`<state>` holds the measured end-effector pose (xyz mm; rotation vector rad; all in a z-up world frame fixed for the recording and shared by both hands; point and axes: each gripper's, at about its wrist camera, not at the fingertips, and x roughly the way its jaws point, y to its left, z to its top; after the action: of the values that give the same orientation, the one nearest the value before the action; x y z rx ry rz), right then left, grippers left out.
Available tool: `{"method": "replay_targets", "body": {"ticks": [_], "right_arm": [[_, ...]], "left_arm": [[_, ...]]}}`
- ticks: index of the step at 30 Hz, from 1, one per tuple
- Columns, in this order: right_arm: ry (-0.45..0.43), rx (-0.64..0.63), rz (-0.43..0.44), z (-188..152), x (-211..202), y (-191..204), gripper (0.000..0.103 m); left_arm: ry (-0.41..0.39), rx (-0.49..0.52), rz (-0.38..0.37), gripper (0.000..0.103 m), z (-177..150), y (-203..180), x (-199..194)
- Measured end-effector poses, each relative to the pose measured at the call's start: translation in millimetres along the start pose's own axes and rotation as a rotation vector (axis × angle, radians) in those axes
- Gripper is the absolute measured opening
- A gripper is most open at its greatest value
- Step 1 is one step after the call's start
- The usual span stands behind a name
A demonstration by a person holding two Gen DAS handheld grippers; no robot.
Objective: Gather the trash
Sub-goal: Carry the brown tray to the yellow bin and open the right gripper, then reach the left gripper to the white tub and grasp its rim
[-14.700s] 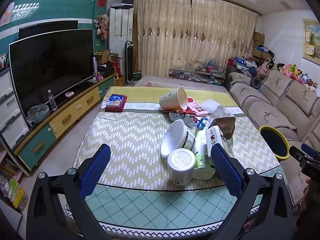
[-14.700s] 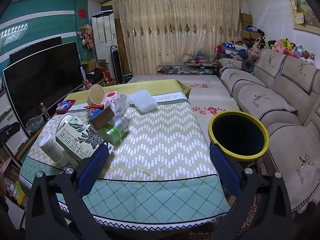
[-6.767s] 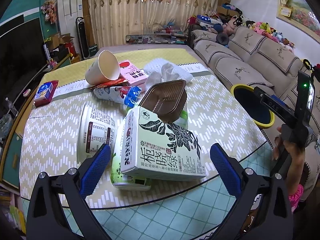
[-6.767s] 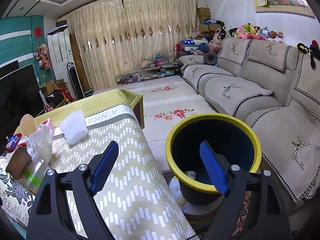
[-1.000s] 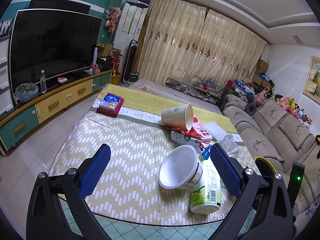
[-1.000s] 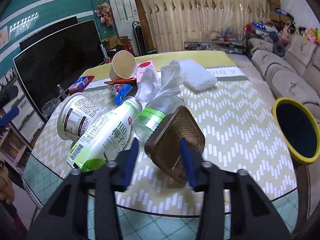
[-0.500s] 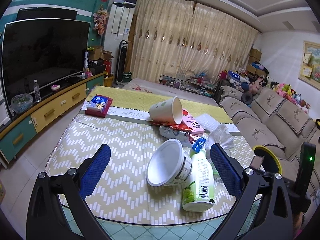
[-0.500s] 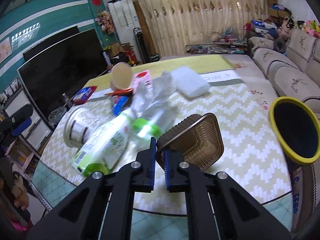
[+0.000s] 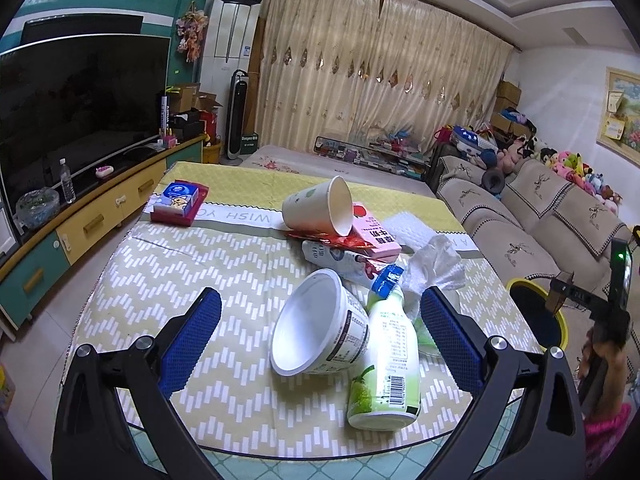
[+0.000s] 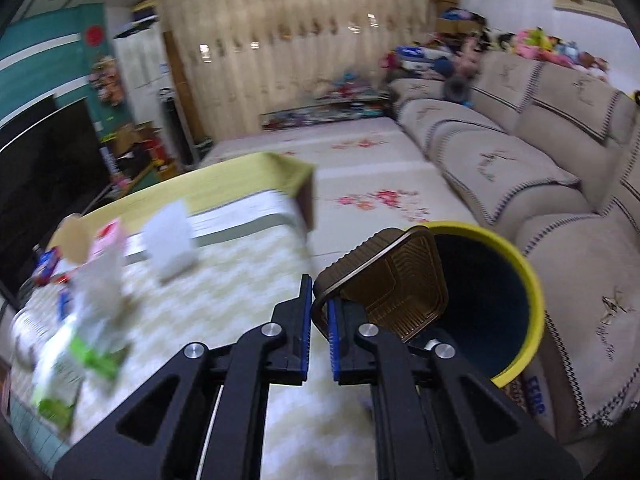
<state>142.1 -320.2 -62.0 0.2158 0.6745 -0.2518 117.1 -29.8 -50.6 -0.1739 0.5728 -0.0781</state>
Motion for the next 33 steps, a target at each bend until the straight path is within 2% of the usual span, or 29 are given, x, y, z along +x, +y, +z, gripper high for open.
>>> {"method": "replay_targets", "body": {"ticks": [5,10,17,20,23,27,32,33], "right_arm": [[0.058,0.030,-0.065,3.5,37.8,-27.5,0.008],[0.108,0.062,-0.095,3.0,63.3,-46.0,0.009],[0.111,0.083,-0.122,0.8,60.2,-51.7,0.020],[0.065,0.092,-0.095,-2.5,42.2,-41.0,0.021],[0.003,0.071,-0.078,-9.6,23.8,-20.9,0.030],[-0.058,0.022,-0.038,-24.5,6.4,15.2,0.031],[-0.095,-0.064,-0.037,-36.0,1.1,51.8,0.033],[-0.115,-0.073,-0.044,-36.5,-1.8,55.2,0.035]], "left_arm": [[0.010,0.004,0.006,0.098,2.3,-4.2,7.0],[0.015,0.007,0.014,0.098,3.6,-6.3,12.2],[0.015,0.009,0.013,0.098,3.1,-7.6,12.8],[0.013,0.013,0.013,0.098,2.6,-8.6,12.6],[0.011,0.013,0.010,0.098,2.1,-8.4,12.6],[0.031,-0.002,0.002,0.098,0.9,-3.5,15.7],[0.060,-0.009,-0.008,0.098,-4.1,6.1,22.0],[0.064,-0.006,-0.014,0.094,-4.5,7.4,23.0]]}}
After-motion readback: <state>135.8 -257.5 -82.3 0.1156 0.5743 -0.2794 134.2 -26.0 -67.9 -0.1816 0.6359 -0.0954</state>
